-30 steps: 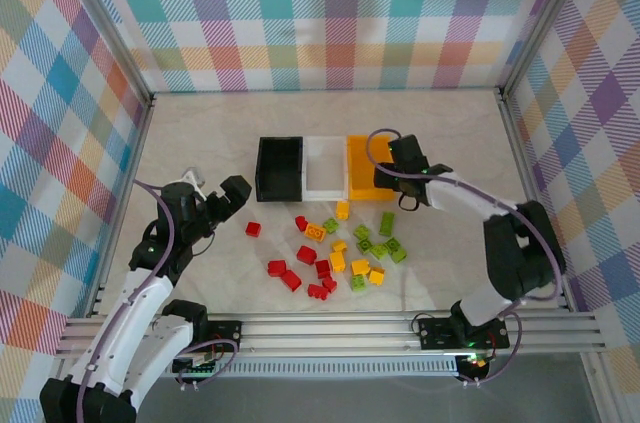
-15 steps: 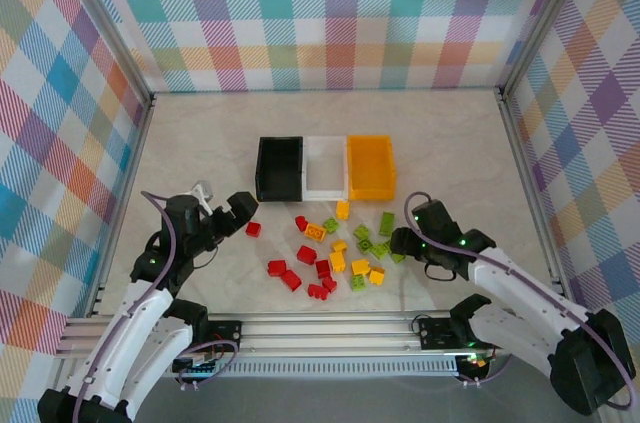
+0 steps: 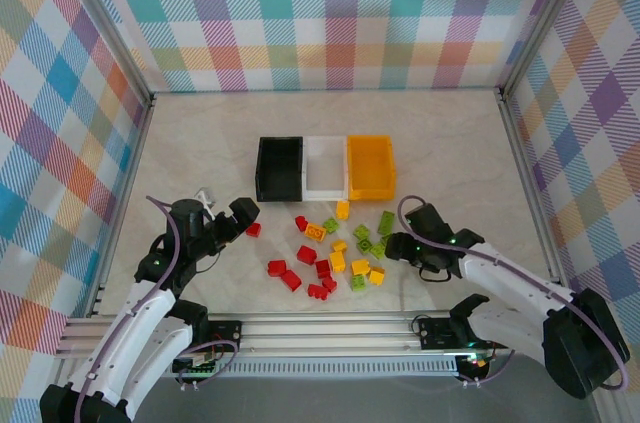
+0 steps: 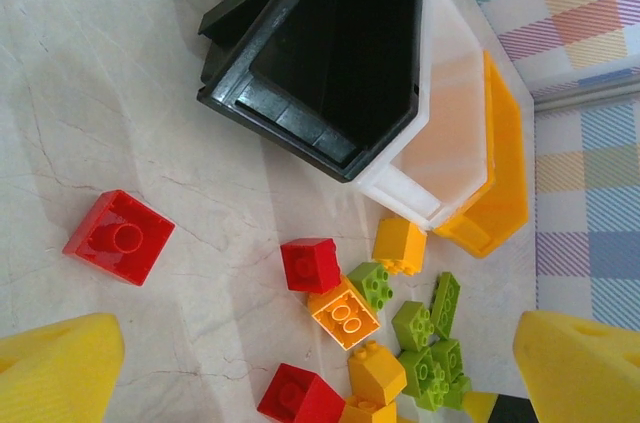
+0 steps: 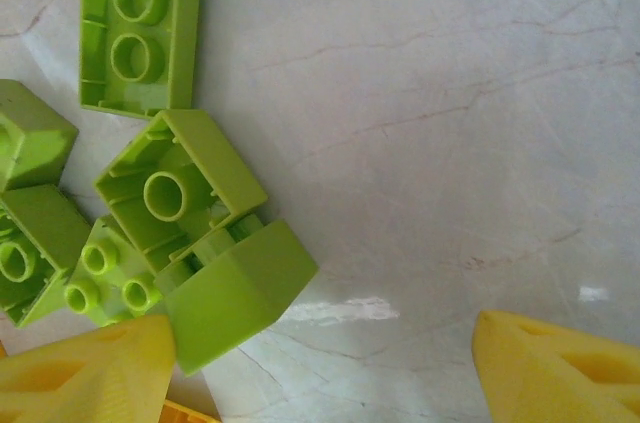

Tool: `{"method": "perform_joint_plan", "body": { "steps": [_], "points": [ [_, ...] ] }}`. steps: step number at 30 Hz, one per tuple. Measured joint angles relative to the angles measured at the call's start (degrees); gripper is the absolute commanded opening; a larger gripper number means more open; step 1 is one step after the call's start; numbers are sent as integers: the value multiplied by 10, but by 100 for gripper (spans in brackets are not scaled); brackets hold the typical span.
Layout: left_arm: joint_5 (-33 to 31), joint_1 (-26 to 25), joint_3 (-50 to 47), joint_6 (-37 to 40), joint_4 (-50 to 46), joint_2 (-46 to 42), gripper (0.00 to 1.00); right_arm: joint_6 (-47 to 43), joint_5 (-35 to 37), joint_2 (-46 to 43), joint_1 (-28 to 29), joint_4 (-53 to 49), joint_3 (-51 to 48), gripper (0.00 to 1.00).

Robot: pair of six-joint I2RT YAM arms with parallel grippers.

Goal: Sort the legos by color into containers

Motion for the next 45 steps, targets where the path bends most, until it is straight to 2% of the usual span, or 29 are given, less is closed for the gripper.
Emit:
{"method": "perform_joint_plan", "body": {
  "steps": [10, 15, 20, 28, 34, 39, 45],
  "points": [
    [0, 0, -7, 0, 0, 1, 100, -4, 2, 16, 35, 21, 12, 75],
    [0, 0, -10, 0, 0, 1, 100, -5, 12, 63, 35, 31, 25, 70],
    [0, 0, -10, 0, 0, 1, 100, -14, 19, 101, 35, 39, 30, 55],
    [0, 0, -10, 0, 0, 1, 100, -21, 22, 99, 35, 48, 37, 35],
    [-3, 0, -10, 0, -2, 1, 100, -33, 24, 52, 35, 19, 52, 29],
    [-7, 0, -9, 0, -9, 1, 100, -58, 24, 35, 35, -8, 124, 29],
    [-10, 0, 7, 7, -40, 19, 99, -103, 29, 177, 16, 6, 287, 29]
  ]
}}
